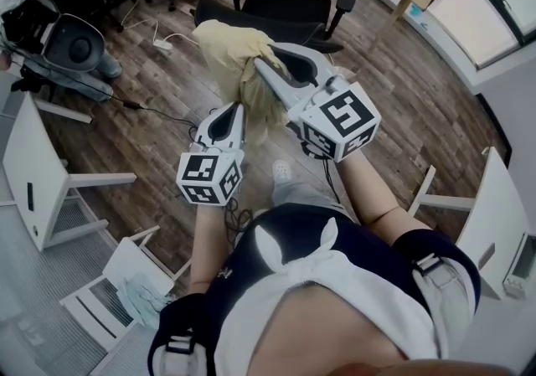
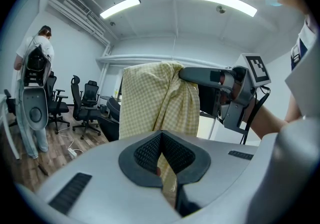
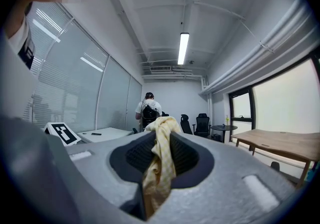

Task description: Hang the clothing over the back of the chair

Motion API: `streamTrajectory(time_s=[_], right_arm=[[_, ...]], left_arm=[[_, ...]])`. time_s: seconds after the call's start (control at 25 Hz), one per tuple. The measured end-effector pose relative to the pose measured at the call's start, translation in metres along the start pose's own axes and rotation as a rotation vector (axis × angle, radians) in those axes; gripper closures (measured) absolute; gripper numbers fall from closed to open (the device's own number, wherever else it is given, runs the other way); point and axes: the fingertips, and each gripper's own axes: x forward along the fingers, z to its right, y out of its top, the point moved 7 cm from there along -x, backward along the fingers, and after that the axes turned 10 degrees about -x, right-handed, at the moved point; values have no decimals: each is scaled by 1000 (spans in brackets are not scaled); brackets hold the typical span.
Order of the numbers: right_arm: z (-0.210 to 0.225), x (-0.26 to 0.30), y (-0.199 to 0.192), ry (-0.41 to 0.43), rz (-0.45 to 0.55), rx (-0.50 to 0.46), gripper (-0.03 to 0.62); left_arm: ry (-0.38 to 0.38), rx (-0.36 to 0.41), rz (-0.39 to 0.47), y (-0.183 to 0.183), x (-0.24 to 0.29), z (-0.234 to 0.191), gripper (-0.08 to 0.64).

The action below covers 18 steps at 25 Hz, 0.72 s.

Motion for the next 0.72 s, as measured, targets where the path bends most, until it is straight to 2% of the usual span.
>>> streamTrajectory(time_s=[0.72], right_arm=[[64,26,40,-28,72,-107,511]], left_arm=[[-2,-7,-6,4,27,-1,554]])
